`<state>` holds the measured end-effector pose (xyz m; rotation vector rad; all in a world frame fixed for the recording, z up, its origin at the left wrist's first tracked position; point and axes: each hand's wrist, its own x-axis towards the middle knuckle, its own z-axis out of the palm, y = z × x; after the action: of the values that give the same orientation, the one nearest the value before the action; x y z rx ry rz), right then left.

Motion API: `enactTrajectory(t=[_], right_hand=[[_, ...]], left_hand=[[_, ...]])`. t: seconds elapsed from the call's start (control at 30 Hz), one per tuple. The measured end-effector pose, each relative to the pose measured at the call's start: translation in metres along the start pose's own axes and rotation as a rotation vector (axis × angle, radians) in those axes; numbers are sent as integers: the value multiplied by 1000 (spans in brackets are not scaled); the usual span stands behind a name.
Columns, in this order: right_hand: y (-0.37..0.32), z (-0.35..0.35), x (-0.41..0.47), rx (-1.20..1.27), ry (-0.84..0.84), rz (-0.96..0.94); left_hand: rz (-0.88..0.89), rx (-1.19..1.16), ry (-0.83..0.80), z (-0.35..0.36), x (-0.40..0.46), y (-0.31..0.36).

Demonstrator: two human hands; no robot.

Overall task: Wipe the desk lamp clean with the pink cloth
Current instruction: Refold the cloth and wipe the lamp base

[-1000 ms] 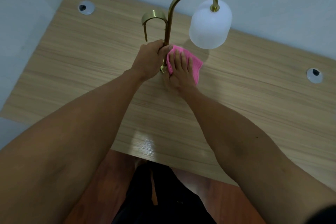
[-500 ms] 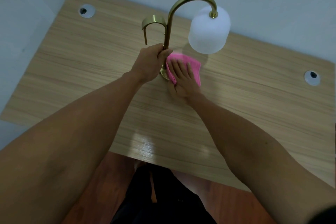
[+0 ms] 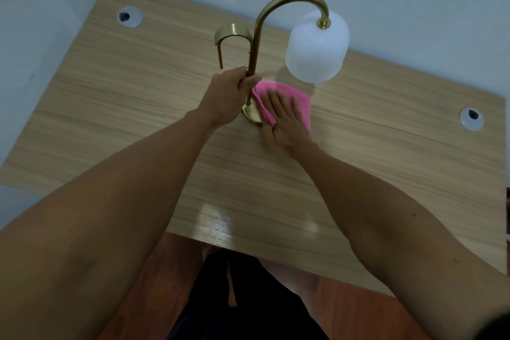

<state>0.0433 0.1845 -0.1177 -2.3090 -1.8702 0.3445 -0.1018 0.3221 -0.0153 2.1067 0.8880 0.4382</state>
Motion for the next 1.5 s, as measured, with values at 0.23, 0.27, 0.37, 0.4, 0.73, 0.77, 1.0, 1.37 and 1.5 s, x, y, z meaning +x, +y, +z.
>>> enactTrajectory(t=[0.23, 0.27, 0.37, 0.4, 0.73, 0.77, 1.0, 1.37, 1.5], right_hand=[[-24, 6, 15, 2, -19, 99], [-25, 9, 8, -4, -4, 103], [-48, 19, -3, 9, 25, 230], [-62, 21, -2, 23, 32, 283], [-85, 12, -12, 99, -14, 217], [-79, 7, -13, 151, -27, 195], [-59, -64, -28, 935, -82, 325], [-41, -117, -46, 1696, -433, 676], [-36, -110, -47, 1818, -419, 716]], left_hand=[[10, -14, 2, 0, 0, 1], [7, -16, 0, 0, 0, 1], [-10, -23, -8, -1, 0, 2], [-12, -26, -12, -1, 0, 3], [-24, -19, -45, -2, -1, 5], [-30, -17, -49, -2, -1, 5], [-141, -28, -80, -8, -8, 18], [-585, -411, -234, -17, -45, 13], [-761, -596, -448, -20, -56, 12]])
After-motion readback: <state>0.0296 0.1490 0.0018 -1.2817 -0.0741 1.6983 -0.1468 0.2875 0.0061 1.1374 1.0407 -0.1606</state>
